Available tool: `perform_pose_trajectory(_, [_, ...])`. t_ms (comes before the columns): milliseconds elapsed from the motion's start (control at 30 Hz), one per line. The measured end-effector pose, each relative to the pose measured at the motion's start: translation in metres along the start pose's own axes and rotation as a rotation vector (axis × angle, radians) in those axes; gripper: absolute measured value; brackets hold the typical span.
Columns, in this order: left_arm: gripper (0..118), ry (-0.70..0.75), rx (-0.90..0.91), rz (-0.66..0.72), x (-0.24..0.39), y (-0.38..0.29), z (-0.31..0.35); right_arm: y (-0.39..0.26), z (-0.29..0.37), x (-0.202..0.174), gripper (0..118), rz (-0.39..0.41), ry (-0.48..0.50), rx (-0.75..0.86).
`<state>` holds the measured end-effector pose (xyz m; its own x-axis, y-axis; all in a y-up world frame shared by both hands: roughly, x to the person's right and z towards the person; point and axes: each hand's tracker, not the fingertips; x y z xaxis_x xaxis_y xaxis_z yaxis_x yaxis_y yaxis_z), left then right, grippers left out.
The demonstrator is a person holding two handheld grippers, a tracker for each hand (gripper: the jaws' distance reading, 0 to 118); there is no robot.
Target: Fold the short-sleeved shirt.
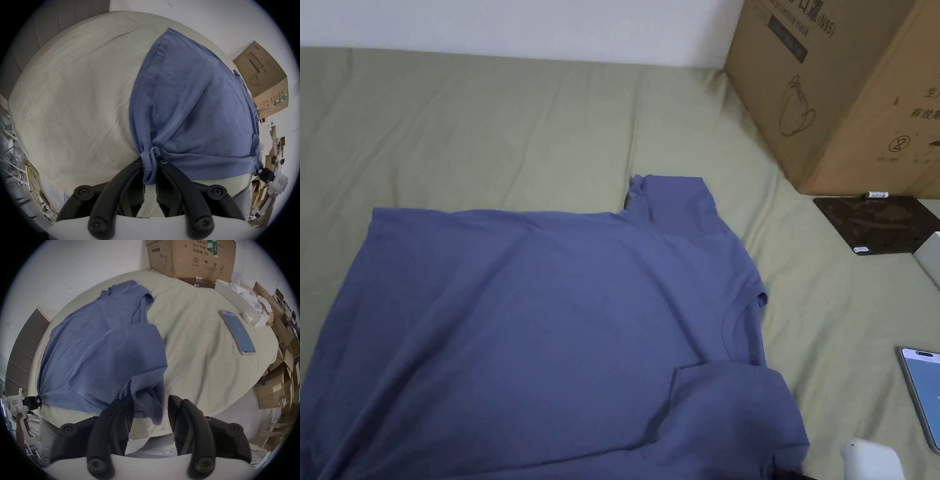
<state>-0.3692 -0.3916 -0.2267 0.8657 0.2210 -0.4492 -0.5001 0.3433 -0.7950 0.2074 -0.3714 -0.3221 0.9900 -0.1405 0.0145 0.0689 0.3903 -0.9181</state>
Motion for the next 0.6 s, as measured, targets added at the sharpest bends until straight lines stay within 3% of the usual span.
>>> perform_pose_trajectory(100, [11,0.008,0.017,0.005,0.002,-0.004,0.002,-0.006,-0.01,0.003,33,-0.013,0.021,-0.015])
perform_pose_trajectory(133, [11,0.008,0.022,0.008,0.005,-0.007,0.005,-0.007,-0.01,0.003,25,-0.011,0.024,-0.002])
perform_pose_trajectory(167, [11,0.009,0.027,0.016,0.006,-0.007,0.006,-0.007,-0.008,0.003,9,-0.014,0.026,0.004])
perform_pose_trajectory(233, [11,0.005,0.035,0.054,0.007,-0.008,0.01,-0.01,-0.001,0.009,8,-0.068,0.065,0.022])
perform_pose_trajectory(400, [11,-0.077,0.084,0.101,0.001,-0.002,0.036,0.004,0.023,0.003,8,-0.027,0.052,0.047])
perform_pose_trajectory(600, [11,-0.166,0.167,0.143,-0.009,0.043,0.05,0.055,0.052,-0.01,8,0.008,0.104,0.17])
